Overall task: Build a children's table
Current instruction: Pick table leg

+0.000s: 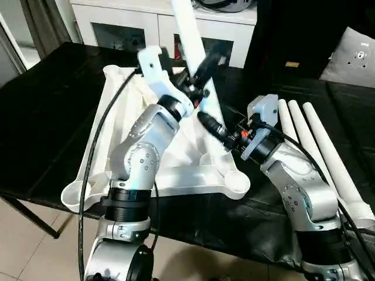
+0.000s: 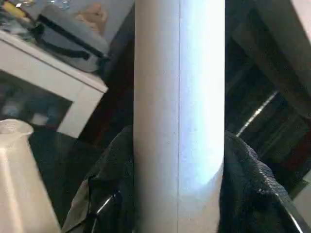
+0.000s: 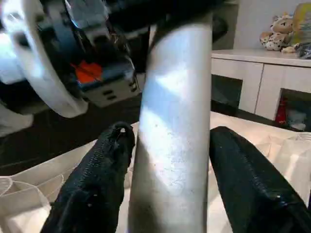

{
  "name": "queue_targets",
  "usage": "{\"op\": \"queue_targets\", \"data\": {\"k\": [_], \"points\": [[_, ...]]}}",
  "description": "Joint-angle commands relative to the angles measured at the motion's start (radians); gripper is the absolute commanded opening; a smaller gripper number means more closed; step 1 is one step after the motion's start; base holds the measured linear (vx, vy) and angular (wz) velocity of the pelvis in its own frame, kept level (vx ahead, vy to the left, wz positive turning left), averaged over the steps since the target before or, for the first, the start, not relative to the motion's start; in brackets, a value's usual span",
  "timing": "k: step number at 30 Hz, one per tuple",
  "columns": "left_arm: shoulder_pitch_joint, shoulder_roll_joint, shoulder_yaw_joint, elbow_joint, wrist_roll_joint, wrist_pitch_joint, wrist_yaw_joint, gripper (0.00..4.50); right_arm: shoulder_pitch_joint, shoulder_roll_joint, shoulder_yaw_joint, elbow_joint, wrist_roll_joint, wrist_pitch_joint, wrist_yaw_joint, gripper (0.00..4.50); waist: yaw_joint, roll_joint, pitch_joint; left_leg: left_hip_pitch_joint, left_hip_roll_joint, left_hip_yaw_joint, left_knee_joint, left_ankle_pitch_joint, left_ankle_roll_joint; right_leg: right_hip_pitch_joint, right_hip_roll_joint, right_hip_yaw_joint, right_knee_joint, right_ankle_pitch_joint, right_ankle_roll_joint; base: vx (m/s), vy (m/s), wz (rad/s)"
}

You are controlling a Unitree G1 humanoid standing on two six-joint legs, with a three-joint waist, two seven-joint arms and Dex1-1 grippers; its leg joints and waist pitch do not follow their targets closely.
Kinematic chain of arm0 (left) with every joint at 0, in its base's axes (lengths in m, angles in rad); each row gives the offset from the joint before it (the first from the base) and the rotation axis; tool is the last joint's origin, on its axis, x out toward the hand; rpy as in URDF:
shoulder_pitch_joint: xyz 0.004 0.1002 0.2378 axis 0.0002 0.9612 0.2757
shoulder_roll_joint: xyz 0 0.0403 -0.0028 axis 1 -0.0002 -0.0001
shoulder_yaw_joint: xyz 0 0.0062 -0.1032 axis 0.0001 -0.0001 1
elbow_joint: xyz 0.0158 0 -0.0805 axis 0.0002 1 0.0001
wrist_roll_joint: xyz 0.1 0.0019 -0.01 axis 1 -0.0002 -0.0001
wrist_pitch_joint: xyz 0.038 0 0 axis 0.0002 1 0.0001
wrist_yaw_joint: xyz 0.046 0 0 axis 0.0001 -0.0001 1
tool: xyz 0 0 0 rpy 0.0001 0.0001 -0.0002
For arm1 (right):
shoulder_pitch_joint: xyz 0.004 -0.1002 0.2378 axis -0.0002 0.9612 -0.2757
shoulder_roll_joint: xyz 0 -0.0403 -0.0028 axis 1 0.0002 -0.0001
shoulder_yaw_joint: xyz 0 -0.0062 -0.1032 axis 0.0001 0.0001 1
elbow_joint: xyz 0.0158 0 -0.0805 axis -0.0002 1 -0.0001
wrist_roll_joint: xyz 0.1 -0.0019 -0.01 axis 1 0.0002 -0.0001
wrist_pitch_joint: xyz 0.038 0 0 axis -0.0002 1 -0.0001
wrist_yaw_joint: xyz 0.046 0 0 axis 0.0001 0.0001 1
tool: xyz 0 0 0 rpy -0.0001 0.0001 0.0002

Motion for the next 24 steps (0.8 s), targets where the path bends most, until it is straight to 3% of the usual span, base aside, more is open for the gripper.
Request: {"op": "queue_targets", "data": {"k": [1, 6, 9, 12, 13, 15, 17, 20, 24], "points": [[-0.020, 0.026, 0.013, 0.004, 0.005, 0.008, -0.014, 1.82, 0.008, -0.020, -0.034, -0.035, 0.045, 0.042, 0.006, 3.12, -0.001, -0.012, -0.078, -0.006, 0.060, -0.012, -0.059, 0.085, 0.118, 0.076, -0.085, 0.056, -0.052, -0.031, -0.204, 0.000, 0.000, 0.00], [-0.022, 0.076, 0.008, -0.006, -0.006, 0.046, -0.064, 1.82, -0.008, -0.047, -0.111, -0.049, 0.123, 0.108, -0.006, 3.46, 0.002, -0.006, -0.079, -0.003, 0.059, -0.011, -0.059, 0.083, 0.110, 0.073, -0.084, 0.055, -0.052, -0.039, -0.210, 0.000, 0.000, 0.00], [-0.016, 0.109, 0.021, -0.022, -0.047, 0.100, -0.102, 1.82, -0.019, -0.060, -0.209, -0.076, 0.260, 0.176, 0.004, 3.83, 0.004, -0.004, -0.080, -0.003, 0.060, -0.013, -0.059, 0.086, 0.111, 0.073, -0.085, 0.055, -0.050, -0.030, -0.217, 0.000, 0.000, 0.00], [-0.018, 0.123, 0.031, -0.020, -0.071, 0.121, -0.116, 1.82, -0.019, -0.074, -0.248, -0.087, 0.334, 0.216, 0.012, 3.86, 0.007, -0.005, -0.080, -0.003, 0.058, -0.012, -0.057, 0.090, 0.115, 0.074, -0.084, 0.054, -0.049, -0.018, -0.230, 0.000, 0.000, 0.00], [-0.022, 0.136, 0.037, -0.025, -0.091, 0.140, -0.132, 1.82, -0.020, -0.082, -0.273, -0.090, 0.380, 0.252, 0.012, 3.86, 0.005, -0.016, -0.079, -0.003, 0.057, -0.009, -0.058, 0.088, 0.117, 0.075, -0.082, 0.054, -0.052, -0.024, -0.226, 0.000, 0.000, 0.00], [-0.026, 0.145, 0.039, -0.033, -0.106, 0.155, -0.147, 1.82, -0.020, -0.088, -0.283, -0.093, 0.394, 0.272, 0.011, 3.86, 0.008, -0.009, -0.080, -0.004, 0.056, -0.009, -0.057, 0.089, 0.114, 0.073, -0.084, 0.053, -0.051, -0.043, -0.226, 0.000, 0.000, 0.00], [-0.030, 0.147, 0.045, -0.042, -0.126, 0.166, -0.157, 1.82, -0.019, -0.095, -0.282, -0.093, 0.399, 0.289, 0.015, 3.86, 0.008, -0.015, -0.079, -0.006, 0.055, -0.009, -0.058, 0.089, 0.102, 0.076, -0.085, 0.052, -0.053, -0.067, -0.218, 0.000, 0.000, 0.00], [-0.038, 0.139, 0.067, -0.054, -0.174, 0.191, -0.165, 1.82, -0.018, -0.110, -0.278, -0.097, 0.412, 0.321, 0.026, 3.86, 0.009, -0.016, -0.078, -0.006, 0.054, -0.007, -0.058, 0.076, 0.092, 0.074, -0.084, 0.052, -0.056, -0.096, -0.212, 0.000, 0.000, 0.00], [-0.047, 0.132, 0.106, -0.088, -0.293, 0.249, -0.202, 1.82, -0.017, -0.132, -0.275, -0.100, 0.456, 0.371, 0.024, 3.86, 0.011, -0.017, -0.078, -0.008, 0.052, -0.007, -0.058, 0.085, 0.089, 0.074, -0.083, 0.052, -0.055, -0.094, -0.209, 0.000, 0.000, 0.00]]}}
